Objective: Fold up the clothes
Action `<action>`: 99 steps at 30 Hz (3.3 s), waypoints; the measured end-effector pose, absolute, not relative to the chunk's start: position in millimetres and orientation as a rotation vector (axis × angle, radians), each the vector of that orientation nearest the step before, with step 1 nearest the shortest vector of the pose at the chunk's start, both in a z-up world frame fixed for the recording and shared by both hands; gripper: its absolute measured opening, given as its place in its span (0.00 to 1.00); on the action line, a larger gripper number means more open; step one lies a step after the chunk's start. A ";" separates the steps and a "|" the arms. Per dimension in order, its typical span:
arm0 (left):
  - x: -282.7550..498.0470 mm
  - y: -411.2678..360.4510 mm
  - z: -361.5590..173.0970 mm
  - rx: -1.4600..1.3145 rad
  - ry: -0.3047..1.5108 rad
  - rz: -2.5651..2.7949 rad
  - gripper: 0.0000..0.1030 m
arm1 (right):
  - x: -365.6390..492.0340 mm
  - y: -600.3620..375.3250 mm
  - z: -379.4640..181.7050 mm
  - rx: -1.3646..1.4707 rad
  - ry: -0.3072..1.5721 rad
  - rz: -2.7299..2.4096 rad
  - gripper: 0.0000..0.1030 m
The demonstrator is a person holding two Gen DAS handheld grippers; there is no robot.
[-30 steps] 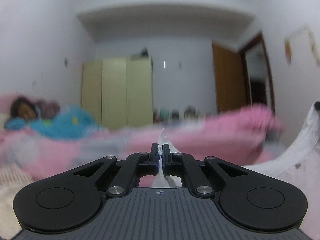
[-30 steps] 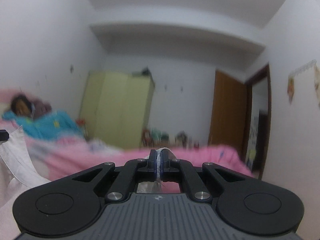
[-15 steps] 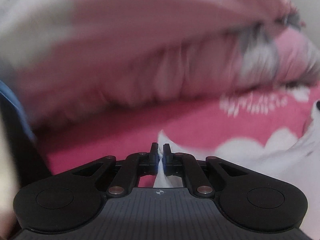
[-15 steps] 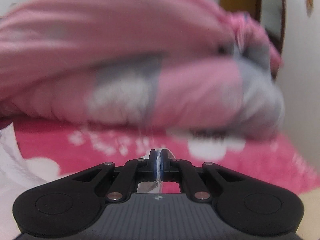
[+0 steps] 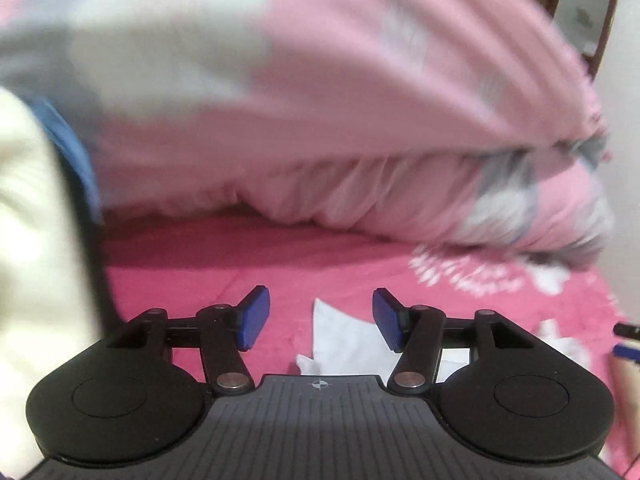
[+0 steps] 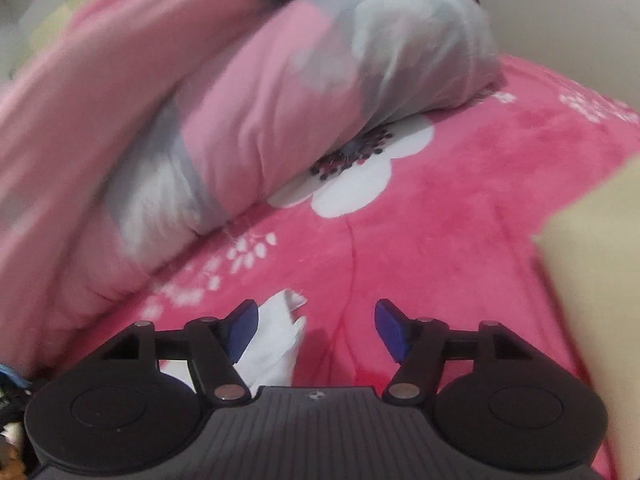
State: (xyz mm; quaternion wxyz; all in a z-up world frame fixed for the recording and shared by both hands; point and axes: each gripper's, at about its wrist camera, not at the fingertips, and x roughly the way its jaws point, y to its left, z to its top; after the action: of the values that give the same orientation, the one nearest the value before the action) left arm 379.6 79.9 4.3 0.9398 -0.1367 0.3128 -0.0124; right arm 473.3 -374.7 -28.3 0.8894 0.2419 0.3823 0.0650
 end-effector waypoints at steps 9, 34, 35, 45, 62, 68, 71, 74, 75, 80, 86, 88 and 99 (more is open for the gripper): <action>163.5 133.3 192.4 -0.141 0.358 -0.038 0.65 | 305.4 -415.1 87.8 0.523 0.676 0.349 0.66; -35.3 157.6 -47.1 -0.049 0.806 -0.045 0.57 | 95.4 -137.0 -6.9 0.322 1.009 0.930 0.62; -33.7 153.9 -56.5 -0.034 0.811 -0.052 0.51 | 94.2 -128.0 -13.7 0.321 1.022 0.926 0.62; -65.5 148.6 -53.6 -0.101 0.548 -0.090 0.01 | 84.3 -107.5 -42.4 0.446 1.031 0.907 0.60; -87.2 69.5 -46.8 -0.077 0.346 -0.537 0.01 | 104.2 -108.4 -78.3 0.658 1.180 0.998 0.01; -81.5 85.4 -47.1 -0.161 0.371 -0.534 0.04 | 103.7 -174.8 -63.8 0.794 0.997 0.945 0.00; -73.2 100.3 -48.6 -0.203 0.402 -0.475 0.09 | 108.8 -211.7 -62.9 0.857 0.929 0.890 0.00; -50.9 109.8 -58.9 -0.189 0.513 -0.341 0.38 | 113.6 -243.1 -69.6 0.908 0.898 0.833 0.00; -41.8 111.9 -64.2 -0.180 0.550 -0.294 0.51 | 115.0 -249.8 -73.3 0.924 0.896 0.824 0.00; -2.0 114.2 -85.7 -0.180 0.675 -0.218 0.57 | 117.3 -267.1 -86.8 0.987 0.872 0.824 0.00; 7.1 98.8 -79.2 -0.013 0.606 -0.113 0.03 | 121.8 -285.1 -90.9 1.040 0.828 0.816 0.00; 7.7 102.2 -68.0 0.037 0.556 -0.057 0.01 | 123.4 -284.4 -92.6 1.042 0.837 0.815 0.00; 88.1 219.0 33.5 0.283 0.287 0.399 0.00 | 126.5 -244.0 -78.1 0.959 0.878 0.922 0.00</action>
State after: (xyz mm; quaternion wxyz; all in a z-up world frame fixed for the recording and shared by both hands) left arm 88.1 219.0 33.5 0.9601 0.1398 0.1416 0.1966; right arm 126.5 -244.0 -78.1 0.6988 0.4303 0.3939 0.4139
